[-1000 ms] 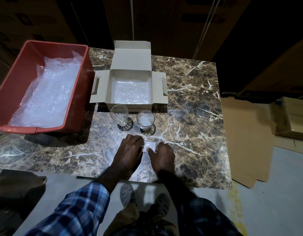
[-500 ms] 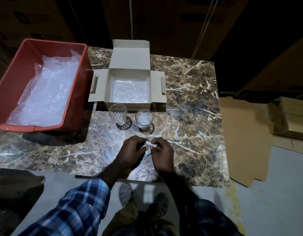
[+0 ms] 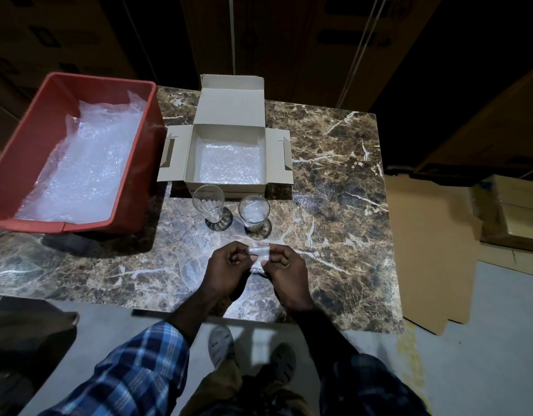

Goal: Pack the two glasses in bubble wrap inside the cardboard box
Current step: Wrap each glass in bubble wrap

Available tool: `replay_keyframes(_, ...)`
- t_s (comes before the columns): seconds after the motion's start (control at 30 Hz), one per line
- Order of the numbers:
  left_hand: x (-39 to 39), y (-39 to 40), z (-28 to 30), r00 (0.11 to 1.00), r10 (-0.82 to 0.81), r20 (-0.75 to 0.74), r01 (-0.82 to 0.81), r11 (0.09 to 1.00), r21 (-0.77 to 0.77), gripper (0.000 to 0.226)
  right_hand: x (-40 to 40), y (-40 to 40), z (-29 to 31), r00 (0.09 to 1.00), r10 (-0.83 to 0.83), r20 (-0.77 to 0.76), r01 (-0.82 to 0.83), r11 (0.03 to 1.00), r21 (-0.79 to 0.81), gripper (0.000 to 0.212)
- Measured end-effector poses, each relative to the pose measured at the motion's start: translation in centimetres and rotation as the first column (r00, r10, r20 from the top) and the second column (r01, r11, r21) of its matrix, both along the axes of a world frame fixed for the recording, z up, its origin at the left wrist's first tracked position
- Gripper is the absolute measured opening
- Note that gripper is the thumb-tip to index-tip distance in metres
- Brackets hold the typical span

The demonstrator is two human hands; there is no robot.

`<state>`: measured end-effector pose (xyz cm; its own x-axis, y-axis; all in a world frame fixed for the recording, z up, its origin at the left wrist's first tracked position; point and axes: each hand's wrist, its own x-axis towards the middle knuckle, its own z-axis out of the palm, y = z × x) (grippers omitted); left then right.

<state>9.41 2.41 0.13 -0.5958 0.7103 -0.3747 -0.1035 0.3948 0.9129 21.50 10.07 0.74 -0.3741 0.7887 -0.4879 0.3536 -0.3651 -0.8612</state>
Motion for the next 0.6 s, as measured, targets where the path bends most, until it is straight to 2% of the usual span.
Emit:
replay_keyframes(0.07,0.0,0.1,0.5,0.999,0.025,0.029,-0.025,1.0,0.015,0.02,0.1,0.1,0.1,1.0,0.019,0.007,-0.019,1.0,0.023,0.039)
replay_keyframes(0.13,0.1,0.1,1.1,0.997,0.042,0.068,-0.044,0.998,0.041,0.018,0.0,0.2,0.5,1.0,0.019,-0.015,-0.019,0.999,0.027,0.032)
replay_keyframes(0.23,0.5,0.2,1.9,0.969,0.065,0.238,-0.087,0.992,0.086,0.013,0.0,0.4,0.7,0.999,0.002,-0.042,-0.002,1.0,0.005,0.027)
replay_keyframes(0.37,0.7,0.4,2.8,0.846,0.134,0.516,-0.192,0.98,0.061,0.006,0.0,1.2,1.3,0.996,-0.025,-0.082,0.022,0.999,-0.038,0.027)
replay_keyframes(0.47,0.1,0.3,3.7,0.769,0.098,0.631,-0.148,0.989,0.027,0.02,-0.3,1.8,2.2,0.993,0.0,-0.118,-0.006,0.999,-0.05,0.023)
replay_keyframes(0.53,-0.2,0.5,4.4,0.751,0.087,0.654,-0.143,0.989,0.032,0.026,-0.7,2.1,2.8,0.993,0.005,-0.119,-0.01,0.999,-0.046,0.017)
replay_keyframes(0.6,0.1,0.9,5.1,0.79,0.092,0.607,-0.168,0.983,0.069,0.02,-0.9,2.5,3.6,0.994,0.015,-0.109,-0.02,0.999,-0.042,0.017)
